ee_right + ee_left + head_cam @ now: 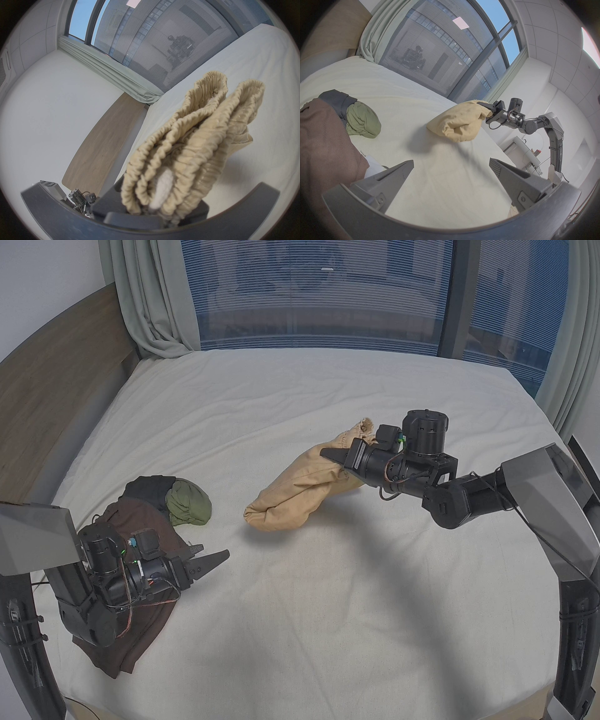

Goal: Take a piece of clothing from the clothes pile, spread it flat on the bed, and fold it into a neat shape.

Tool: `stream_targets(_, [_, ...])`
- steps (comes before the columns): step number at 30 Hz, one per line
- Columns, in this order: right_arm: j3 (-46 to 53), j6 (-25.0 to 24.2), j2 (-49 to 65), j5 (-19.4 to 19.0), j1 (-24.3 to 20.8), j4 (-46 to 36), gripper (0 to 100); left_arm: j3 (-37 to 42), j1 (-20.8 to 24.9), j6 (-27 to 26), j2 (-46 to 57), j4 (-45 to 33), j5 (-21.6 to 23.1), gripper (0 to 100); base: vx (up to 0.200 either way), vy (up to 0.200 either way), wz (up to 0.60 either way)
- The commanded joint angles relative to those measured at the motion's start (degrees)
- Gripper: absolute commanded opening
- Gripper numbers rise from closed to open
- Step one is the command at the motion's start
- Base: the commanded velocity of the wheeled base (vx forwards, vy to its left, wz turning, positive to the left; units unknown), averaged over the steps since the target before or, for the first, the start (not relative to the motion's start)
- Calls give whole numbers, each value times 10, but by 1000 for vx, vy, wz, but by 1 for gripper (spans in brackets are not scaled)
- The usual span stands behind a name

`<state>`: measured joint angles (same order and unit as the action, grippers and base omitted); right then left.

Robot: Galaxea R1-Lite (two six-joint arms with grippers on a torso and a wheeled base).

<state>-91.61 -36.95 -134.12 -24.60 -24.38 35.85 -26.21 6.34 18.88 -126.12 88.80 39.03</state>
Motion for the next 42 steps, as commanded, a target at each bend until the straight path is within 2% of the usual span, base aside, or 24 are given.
stream_targets(1, [-71, -1, -34, 0, 12, -30, 0, -1, -2, 0, -2, 1, 0, 100, 0, 0, 0])
stream_targets(7, [-131, -1, -58, 0, 21, -37, 0, -2, -2, 0, -4, 0, 1, 100, 0, 0, 0])
stream_targets(23, [-141, 3, -87, 2, 23, -29, 0, -4, -3, 0, -5, 0, 1, 100, 0, 0, 0])
stream_targets(28, [-60, 43, -130, 16, 23, -12, 0, -4, -7, 0, -4, 0, 6, 100, 0, 0, 0])
stream_targets(33, [42, 46, -129, 19, 24, 47, 0, -4, -11, 0, -4, 0, 8, 100, 0, 0, 0])
stream_targets(37, [144, 46, -131, 22, 28, 124, 0, -4, -8, 0, -6, 0, 8, 100, 0, 0, 0])
stream_targets(42, [179, 46, -146, 23, 31, 168, 0, -4, -8, 0, -5, 0, 8, 100, 0, 0, 0])
